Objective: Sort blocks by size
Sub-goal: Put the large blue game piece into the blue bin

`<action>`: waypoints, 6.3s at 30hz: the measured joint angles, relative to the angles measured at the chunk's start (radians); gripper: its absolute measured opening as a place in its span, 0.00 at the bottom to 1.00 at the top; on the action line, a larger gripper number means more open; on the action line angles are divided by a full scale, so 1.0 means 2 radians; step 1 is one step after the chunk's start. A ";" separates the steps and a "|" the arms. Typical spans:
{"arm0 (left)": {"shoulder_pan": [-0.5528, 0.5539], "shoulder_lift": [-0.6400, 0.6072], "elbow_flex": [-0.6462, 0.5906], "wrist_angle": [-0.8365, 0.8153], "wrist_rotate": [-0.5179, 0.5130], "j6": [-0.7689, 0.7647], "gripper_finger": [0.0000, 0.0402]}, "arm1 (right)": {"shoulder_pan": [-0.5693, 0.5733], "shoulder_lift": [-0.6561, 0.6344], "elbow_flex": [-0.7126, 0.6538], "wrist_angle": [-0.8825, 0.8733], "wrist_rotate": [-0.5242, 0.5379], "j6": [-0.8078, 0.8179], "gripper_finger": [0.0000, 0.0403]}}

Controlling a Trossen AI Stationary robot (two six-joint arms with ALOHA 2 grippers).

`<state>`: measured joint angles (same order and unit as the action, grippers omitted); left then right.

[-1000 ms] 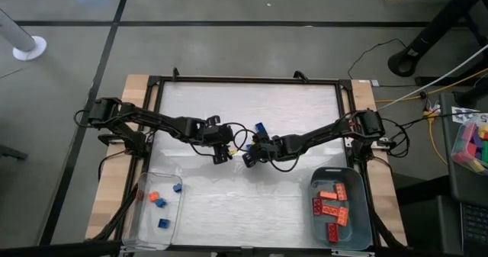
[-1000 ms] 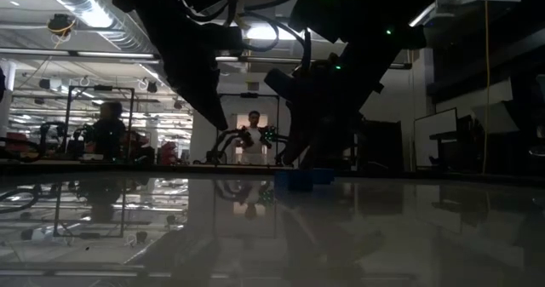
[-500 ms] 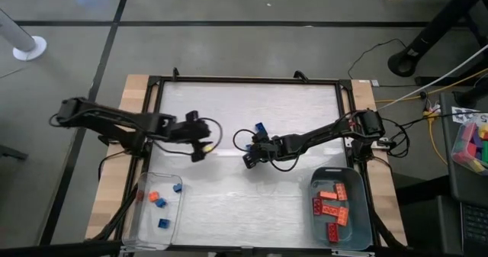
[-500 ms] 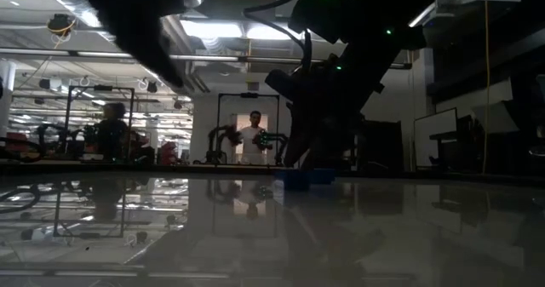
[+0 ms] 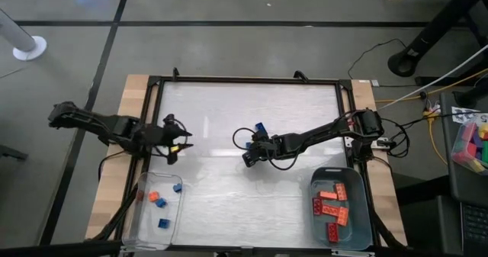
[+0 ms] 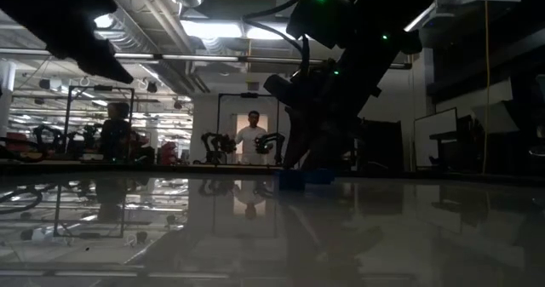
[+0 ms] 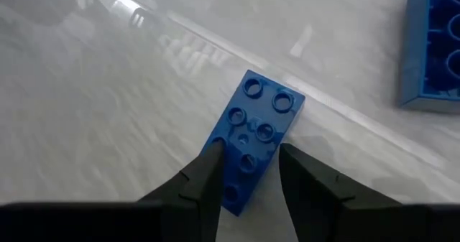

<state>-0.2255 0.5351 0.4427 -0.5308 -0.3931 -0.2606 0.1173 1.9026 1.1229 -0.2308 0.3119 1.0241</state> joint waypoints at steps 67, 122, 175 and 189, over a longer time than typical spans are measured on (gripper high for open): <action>-0.009 -0.180 -0.153 0.061 0.000 0.000 0.45 | 0.004 0.002 -0.001 0.062 0.024 0.039 0.64; -0.009 -0.179 -0.153 0.061 0.000 0.002 0.45 | 0.035 0.036 0.052 0.061 0.143 0.013 0.09; -0.009 -0.178 -0.153 0.061 0.000 0.003 0.45 | 0.033 0.174 0.254 -0.188 0.150 0.055 0.47; -0.009 -0.178 -0.153 0.061 0.000 0.003 0.45 | 0.033 0.181 0.256 -0.198 0.137 0.079 0.47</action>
<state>-0.2432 0.1795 0.1375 -0.4088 -0.3931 -0.2550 0.1826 2.2642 1.6344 -0.6262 0.5854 1.1817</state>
